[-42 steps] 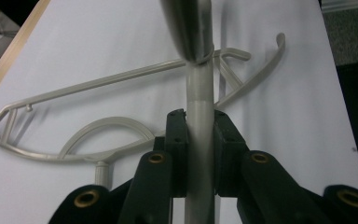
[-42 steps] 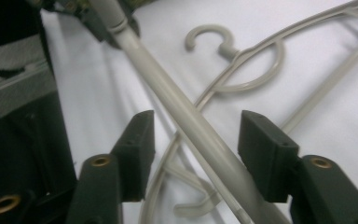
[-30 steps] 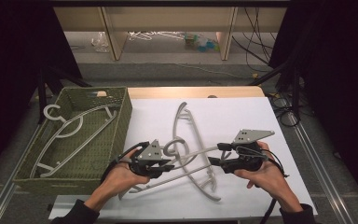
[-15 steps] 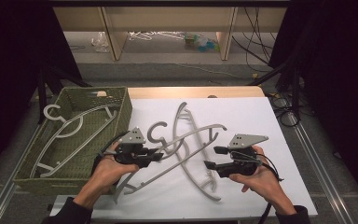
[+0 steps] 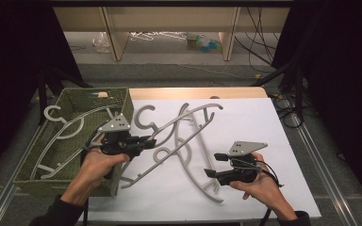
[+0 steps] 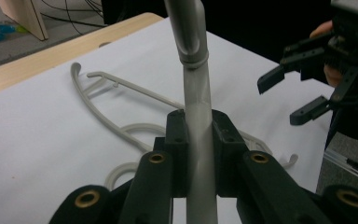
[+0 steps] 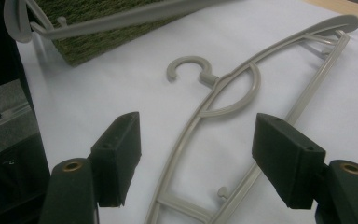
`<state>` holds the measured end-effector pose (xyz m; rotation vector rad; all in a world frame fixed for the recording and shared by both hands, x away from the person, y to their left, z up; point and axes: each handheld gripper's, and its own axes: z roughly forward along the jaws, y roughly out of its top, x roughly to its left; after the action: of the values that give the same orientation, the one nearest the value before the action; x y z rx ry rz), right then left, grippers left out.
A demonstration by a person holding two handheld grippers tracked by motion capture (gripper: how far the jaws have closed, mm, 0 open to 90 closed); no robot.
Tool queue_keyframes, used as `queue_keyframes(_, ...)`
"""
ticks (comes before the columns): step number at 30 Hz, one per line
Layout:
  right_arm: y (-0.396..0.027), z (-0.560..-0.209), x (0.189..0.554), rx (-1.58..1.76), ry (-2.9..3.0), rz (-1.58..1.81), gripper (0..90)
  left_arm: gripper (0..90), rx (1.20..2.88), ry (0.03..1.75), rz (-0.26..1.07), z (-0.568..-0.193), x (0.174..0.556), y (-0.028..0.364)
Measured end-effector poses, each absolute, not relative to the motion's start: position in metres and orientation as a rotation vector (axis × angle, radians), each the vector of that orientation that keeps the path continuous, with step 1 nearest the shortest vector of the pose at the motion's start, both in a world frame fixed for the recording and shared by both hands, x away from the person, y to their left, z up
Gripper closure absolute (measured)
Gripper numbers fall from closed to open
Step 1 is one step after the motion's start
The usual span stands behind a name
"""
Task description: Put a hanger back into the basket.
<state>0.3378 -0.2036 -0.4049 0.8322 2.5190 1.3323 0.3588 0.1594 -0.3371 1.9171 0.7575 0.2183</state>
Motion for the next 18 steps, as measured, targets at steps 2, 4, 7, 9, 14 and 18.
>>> queue_keyframes(2, -0.204, -0.406, 0.337, 0.832, 2.516, 1.331, 33.6, 79.0, 1.909, 0.756, 0.228, -0.327, 0.359, 0.162)
queue_keyframes(4, -0.204, -0.407, 0.337, 0.835, 2.523, 1.331, 33.6, 79.0, 1.894, 0.755, 0.246, -0.316, 0.358, 0.167)
queue_keyframes(7, -0.205, -0.409, 0.337, 0.843, 2.524, 1.334, 33.5, 79.0, 1.87, 0.754, 0.251, -0.303, 0.358, 0.176)
queue_keyframes(9, -0.205, -0.409, 0.337, 0.843, 2.528, 1.327, 33.3, 79.0, 1.853, 0.766, 0.266, -0.297, 0.356, 0.183)
queue_keyframes(14, -0.205, -0.41, 0.336, 0.831, 2.528, 1.336, 32.3, 79.0, 1.821, 0.785, 0.307, -0.285, 0.354, 0.208)
queue_keyframes(18, -0.204, -0.41, 0.336, 0.84, 2.526, 1.327, 30.3, 79.0, 1.827, 0.816, 0.373, -0.276, 0.354, 0.23)
